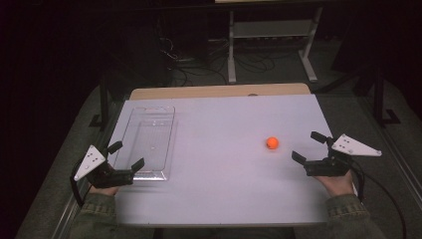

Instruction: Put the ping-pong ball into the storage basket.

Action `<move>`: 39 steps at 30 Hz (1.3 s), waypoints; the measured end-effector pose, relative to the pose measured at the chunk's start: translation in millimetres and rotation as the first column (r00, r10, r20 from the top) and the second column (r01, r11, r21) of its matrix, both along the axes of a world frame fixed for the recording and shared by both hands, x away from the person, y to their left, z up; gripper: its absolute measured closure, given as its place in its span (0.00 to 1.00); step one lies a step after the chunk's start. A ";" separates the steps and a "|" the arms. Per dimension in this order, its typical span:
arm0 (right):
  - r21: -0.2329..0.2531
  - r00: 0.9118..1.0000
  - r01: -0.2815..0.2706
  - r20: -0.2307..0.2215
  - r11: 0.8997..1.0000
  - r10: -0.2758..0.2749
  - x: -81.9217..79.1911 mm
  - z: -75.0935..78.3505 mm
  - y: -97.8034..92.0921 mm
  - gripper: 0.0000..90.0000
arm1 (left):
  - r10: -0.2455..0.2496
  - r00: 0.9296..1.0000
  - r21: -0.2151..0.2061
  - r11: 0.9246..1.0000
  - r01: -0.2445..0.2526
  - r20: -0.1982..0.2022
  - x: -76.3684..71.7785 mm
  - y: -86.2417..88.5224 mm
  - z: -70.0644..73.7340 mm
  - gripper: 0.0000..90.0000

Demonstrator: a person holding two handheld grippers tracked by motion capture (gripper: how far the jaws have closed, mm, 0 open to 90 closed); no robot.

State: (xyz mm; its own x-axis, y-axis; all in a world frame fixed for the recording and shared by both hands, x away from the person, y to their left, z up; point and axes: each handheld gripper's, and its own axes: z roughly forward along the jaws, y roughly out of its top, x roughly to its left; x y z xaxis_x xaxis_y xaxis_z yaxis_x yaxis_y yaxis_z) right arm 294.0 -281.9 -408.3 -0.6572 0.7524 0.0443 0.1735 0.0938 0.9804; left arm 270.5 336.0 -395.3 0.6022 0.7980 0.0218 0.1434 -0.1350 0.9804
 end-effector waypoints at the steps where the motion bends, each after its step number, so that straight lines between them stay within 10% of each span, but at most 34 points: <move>1: 0.006 1.000 0.000 0.001 1.000 0.000 -0.1 0.1 -0.2 0.00 | 0.000 1.000 0.003 1.000 0.000 -0.001 0.0 -0.9 0.6 0.00; 39: -0.017 0.999 -0.025 -0.032 1.000 0.024 4.5 -6.9 7.8 0.00 | -0.053 0.998 0.098 0.994 0.055 -0.023 12.6 -23.6 18.1 0.00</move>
State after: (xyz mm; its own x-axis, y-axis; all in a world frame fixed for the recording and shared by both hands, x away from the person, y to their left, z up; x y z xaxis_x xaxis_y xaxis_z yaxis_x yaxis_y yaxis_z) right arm 298.5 -274.0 -415.3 -0.6740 0.7368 0.0530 0.2022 0.1149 0.9726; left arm 283.1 312.4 -377.2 0.6451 0.7592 0.0859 0.1533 -0.2387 0.9589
